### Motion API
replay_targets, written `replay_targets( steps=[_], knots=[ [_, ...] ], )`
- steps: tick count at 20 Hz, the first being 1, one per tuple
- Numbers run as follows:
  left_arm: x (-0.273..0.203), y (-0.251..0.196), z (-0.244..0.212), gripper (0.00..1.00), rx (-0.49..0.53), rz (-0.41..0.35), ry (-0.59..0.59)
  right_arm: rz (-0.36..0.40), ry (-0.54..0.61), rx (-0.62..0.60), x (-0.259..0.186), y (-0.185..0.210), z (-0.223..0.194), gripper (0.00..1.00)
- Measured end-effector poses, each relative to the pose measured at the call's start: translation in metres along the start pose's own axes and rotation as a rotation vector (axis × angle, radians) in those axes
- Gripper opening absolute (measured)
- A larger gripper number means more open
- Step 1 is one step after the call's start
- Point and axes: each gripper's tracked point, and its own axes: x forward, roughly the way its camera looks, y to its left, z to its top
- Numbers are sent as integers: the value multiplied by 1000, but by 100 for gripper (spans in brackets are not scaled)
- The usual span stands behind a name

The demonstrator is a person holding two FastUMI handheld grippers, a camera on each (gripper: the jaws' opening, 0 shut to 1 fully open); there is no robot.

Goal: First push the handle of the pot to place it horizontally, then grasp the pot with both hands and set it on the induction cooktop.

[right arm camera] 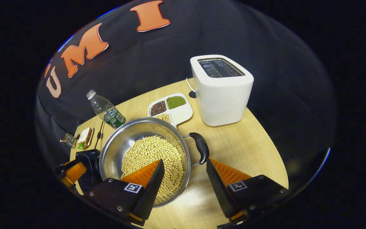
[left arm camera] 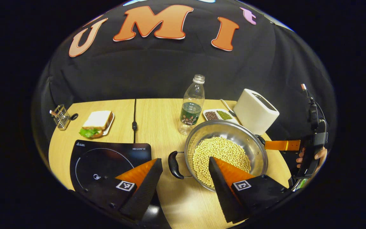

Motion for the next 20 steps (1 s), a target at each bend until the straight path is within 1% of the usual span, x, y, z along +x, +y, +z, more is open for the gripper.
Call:
replay_targets(
  steps=[2, 3, 5, 7, 10, 12, 13, 16, 17, 19, 20],
  knots=[
    [17, 5, -4, 96, 14, 30, 18, -49, -31, -40, 7, -10, 5, 87],
    [24, 6, -7, 97, 18, 42, 25, -57, -46, -50, 9, -11, 8, 89],
    [36, 5, -13, 96, 20, 46, 46, -45, -56, -60, 12, -9, 11, 89],
    [45, 6, -17, 95, 18, 47, 60, -39, -43, -70, 17, -9, 8, 90],
    [62, 9, -25, 95, 7, 57, 91, -79, -38, -104, 30, -17, 6, 92],
    [74, 11, -30, 95, -2, 59, 104, -70, -29, -128, 38, -13, 4, 92],
    [78, 13, -31, 89, -3, 65, 107, -58, -26, -134, 42, -9, 3, 92],
    [90, 14, -40, 88, -2, 67, 136, -77, -8, -162, 56, -11, -2, 92],
    [93, 16, -40, 89, -2, 70, 135, -83, -1, -166, 59, -14, -3, 92],
    [99, 24, -39, 86, -9, 82, 124, -108, 9, -173, 68, -20, -5, 92],
    [102, 23, -39, 86, -11, 73, 125, -109, 7, -174, 72, -23, -3, 92]
  ],
)
